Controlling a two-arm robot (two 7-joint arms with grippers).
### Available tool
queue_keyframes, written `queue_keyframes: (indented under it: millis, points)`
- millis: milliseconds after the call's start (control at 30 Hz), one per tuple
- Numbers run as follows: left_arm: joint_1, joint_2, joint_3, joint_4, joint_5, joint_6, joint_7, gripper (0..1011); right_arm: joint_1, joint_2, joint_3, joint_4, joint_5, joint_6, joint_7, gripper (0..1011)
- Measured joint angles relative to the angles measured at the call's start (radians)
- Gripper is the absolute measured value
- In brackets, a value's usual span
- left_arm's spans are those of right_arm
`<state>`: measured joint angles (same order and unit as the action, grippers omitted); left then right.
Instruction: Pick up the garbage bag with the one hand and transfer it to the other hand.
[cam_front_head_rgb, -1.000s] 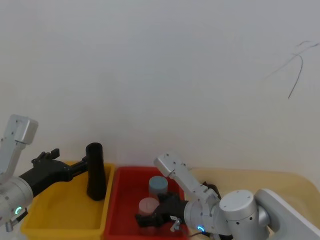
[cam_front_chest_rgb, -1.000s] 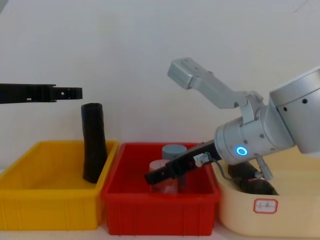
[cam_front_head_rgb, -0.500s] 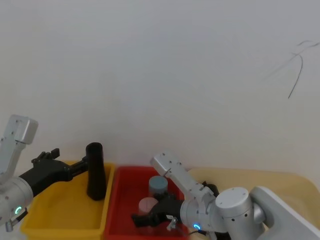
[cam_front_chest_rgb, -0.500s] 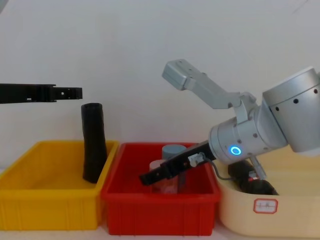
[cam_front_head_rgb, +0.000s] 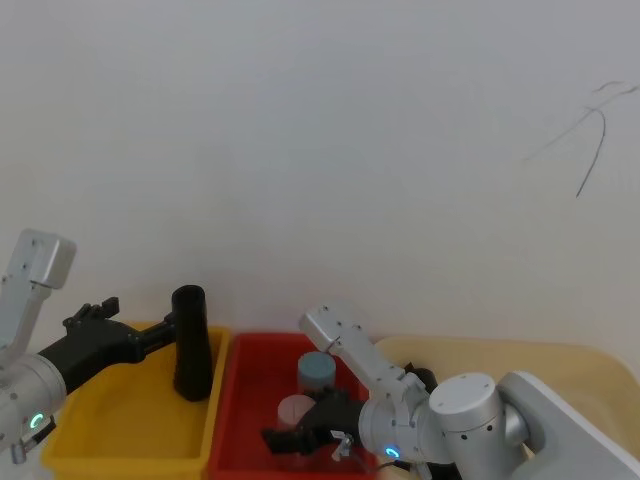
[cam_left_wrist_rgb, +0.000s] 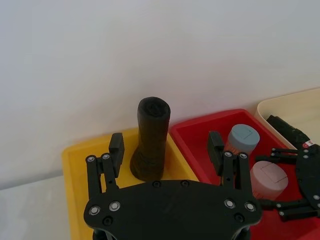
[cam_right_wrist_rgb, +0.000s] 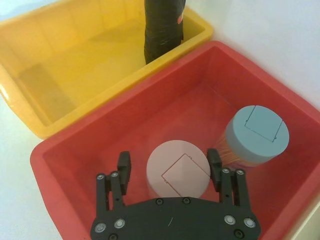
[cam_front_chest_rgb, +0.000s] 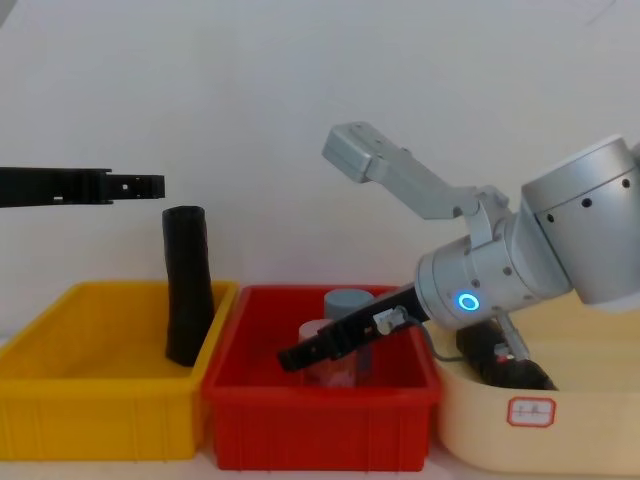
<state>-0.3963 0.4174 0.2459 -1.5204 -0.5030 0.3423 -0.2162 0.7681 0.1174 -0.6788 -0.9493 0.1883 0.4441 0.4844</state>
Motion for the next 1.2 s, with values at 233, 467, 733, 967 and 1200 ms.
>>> queue_keyframes:
  millis: [233,467,733,967,1200]
  points:
    - [0.000,0.000,0.000,0.000,0.000,0.000,0.000,1000,0.002,-0.003,0.002,0.005,-0.001,0.000,0.004,762]
    - [0.000,0.000,0.000,0.000,0.000,0.000,0.000,1000,0.002,-0.004,0.003,0.008,-0.001,0.001,0.006,666]
    - [0.000,0.000,0.000,0.000,0.000,0.000,0.000,1000,-0.005,0.000,0.013,-0.011,0.000,0.007,0.006,666]
    - [0.000,0.000,0.000,0.000,0.000,0.000,0.000,1000,-0.028,0.020,0.040,-0.085,0.010,0.032,-0.007,666]
    - [0.000,0.000,0.000,0.000,0.000,0.000,0.000,1000,-0.055,0.048,0.080,-0.197,0.026,0.066,-0.026,666]
